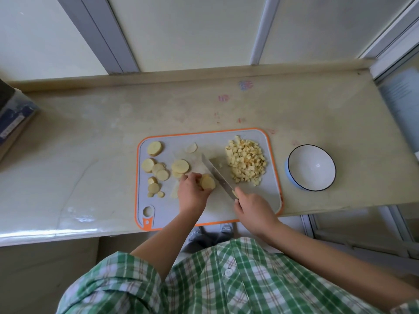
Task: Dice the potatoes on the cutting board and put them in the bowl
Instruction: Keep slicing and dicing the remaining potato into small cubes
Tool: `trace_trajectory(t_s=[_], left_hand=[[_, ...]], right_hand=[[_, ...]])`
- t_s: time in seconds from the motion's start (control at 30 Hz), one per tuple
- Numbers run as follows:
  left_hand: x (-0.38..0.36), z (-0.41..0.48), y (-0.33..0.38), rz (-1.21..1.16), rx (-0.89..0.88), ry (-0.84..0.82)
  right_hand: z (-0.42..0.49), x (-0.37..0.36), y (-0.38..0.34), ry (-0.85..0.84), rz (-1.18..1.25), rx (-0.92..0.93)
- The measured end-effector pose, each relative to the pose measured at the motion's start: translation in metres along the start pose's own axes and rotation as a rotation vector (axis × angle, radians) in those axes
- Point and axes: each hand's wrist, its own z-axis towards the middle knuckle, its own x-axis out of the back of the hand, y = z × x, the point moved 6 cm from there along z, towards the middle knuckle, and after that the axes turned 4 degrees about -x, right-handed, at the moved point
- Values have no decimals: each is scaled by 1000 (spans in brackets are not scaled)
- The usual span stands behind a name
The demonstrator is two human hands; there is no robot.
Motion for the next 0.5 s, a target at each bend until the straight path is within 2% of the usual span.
trace_trajectory(t_s=[0.2, 0.5], left_hand=[[1, 6, -4, 18, 26, 28], [-11, 11, 5, -44, 30, -19]], right_hand=[[-2, -1, -4, -22, 4, 19], [0, -2, 4, 2, 67, -34]])
